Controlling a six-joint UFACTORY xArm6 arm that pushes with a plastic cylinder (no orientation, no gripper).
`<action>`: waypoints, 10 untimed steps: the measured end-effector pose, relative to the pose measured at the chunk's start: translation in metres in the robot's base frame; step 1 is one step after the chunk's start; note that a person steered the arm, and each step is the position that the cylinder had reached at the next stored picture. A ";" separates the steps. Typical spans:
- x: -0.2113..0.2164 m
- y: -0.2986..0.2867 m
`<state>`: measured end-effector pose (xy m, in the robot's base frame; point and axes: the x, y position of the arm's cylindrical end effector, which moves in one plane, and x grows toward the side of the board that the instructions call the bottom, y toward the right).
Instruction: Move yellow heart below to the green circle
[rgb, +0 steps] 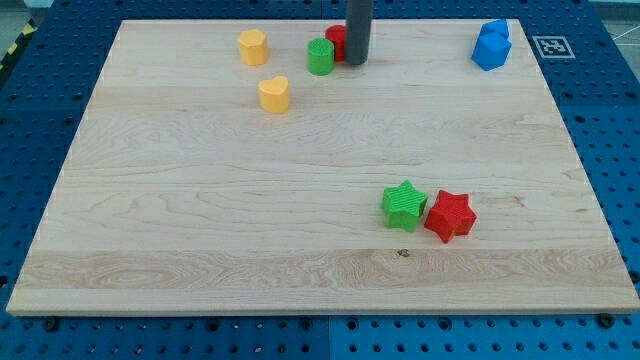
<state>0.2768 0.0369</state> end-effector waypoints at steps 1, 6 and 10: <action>-0.010 -0.022; 0.127 -0.070; 0.071 -0.118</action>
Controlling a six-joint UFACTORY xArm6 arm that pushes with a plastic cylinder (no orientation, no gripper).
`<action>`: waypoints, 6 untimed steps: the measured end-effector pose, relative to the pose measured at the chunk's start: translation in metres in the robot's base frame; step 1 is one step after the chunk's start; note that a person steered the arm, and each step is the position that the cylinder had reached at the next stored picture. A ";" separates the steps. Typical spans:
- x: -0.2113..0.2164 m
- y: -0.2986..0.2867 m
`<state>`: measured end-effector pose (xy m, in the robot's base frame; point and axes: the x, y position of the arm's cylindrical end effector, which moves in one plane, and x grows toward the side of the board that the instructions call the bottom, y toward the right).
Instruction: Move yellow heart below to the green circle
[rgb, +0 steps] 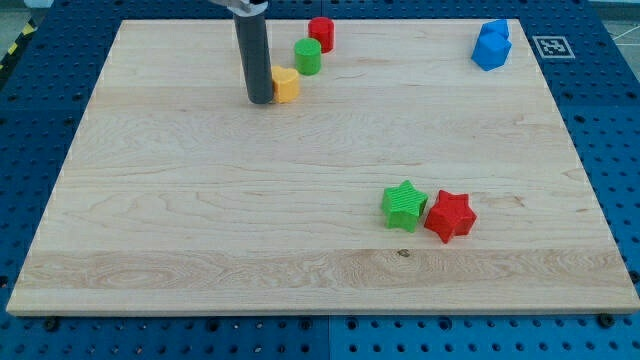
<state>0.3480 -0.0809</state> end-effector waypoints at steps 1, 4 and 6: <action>-0.004 -0.001; 0.050 -0.024; 0.039 0.002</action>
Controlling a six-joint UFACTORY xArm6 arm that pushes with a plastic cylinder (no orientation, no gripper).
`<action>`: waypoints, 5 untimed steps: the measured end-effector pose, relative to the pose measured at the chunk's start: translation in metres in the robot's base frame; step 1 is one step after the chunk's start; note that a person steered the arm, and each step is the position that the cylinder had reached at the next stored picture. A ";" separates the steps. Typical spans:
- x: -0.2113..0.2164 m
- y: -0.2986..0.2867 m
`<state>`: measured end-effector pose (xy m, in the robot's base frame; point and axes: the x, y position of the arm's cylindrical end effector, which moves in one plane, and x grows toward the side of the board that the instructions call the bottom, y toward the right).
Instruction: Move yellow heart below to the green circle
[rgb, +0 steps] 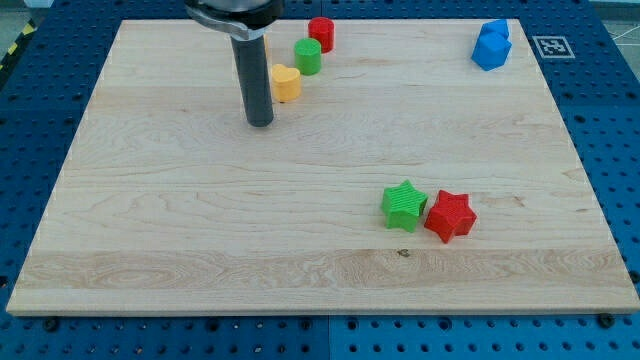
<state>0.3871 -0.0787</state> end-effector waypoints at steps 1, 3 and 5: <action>-0.016 0.000; -0.066 0.027; -0.067 0.020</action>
